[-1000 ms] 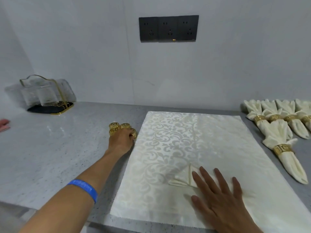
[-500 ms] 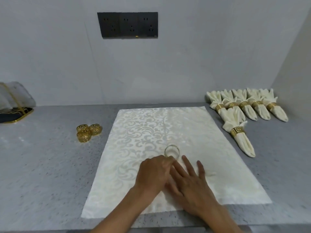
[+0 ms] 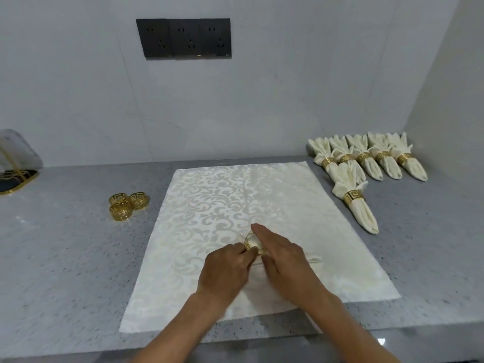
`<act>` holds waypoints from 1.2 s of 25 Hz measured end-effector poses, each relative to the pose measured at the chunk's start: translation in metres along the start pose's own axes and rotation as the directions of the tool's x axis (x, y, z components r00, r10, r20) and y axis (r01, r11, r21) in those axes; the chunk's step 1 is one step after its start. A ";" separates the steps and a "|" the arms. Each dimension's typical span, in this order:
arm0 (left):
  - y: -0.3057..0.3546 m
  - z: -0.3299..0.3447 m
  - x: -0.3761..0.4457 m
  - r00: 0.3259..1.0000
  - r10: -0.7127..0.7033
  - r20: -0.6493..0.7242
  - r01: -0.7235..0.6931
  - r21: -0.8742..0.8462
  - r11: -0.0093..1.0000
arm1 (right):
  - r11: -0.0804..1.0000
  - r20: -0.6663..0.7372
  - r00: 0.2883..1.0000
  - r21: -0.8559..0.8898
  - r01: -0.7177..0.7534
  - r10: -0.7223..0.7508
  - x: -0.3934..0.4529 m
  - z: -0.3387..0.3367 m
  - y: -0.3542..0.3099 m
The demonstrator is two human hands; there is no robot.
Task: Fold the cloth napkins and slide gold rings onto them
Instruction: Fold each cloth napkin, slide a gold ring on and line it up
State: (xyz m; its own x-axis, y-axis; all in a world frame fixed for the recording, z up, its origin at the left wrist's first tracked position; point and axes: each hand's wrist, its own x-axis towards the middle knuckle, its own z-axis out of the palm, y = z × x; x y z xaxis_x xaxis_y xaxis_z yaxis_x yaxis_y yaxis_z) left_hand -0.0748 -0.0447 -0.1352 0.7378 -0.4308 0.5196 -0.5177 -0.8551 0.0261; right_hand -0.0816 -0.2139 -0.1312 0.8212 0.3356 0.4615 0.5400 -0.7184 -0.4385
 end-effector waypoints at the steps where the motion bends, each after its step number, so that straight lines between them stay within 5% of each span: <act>1: 0.001 0.000 0.000 1.000 0.011 -0.007 -0.011 -0.005 1.000 | 0.999 -0.033 0.999 -0.023 0.042 -0.043 0.004 -0.002 0.003; 7: 0.007 -0.020 0.002 0.983 -0.152 0.104 0.172 -0.222 0.960 | 0.987 0.047 0.997 -0.140 0.073 -0.067 0.013 -0.008 0.013; 11: 0.005 -0.031 0.004 0.956 -0.146 0.255 0.198 -0.193 0.961 | 0.979 -0.051 0.987 0.148 -0.143 0.152 0.013 -0.016 0.014; 13: 0.007 -0.030 0.011 0.944 -0.125 0.305 0.166 -0.111 0.980 | 0.941 -0.115 0.954 0.230 -0.247 0.278 0.008 -0.042 0.022; 15: 0.011 -0.027 0.022 0.941 -0.094 0.325 0.118 -0.055 0.991 | 0.939 -0.068 0.938 0.083 -0.334 0.339 -0.003 -0.081 0.040; 20: 0.018 -0.025 0.042 0.917 0.013 0.398 -0.093 0.181 0.979 | 0.939 0.270 0.903 -0.174 -0.297 0.335 -0.029 -0.136 0.075; 30: 0.018 -0.014 0.035 0.928 0.121 0.353 -0.207 0.217 0.954 | 0.981 0.324 0.928 0.007 -0.195 0.182 -0.001 -0.081 0.063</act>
State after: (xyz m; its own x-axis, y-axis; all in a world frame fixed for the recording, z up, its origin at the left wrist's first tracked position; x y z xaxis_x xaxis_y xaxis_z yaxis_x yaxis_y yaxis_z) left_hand -0.0641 -0.0710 -0.1048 0.7746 -0.6051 0.1839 -0.5528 -0.7891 -0.2679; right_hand -0.0628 -0.3089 -0.0971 0.9205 0.3781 0.0989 0.3710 -0.7660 -0.5250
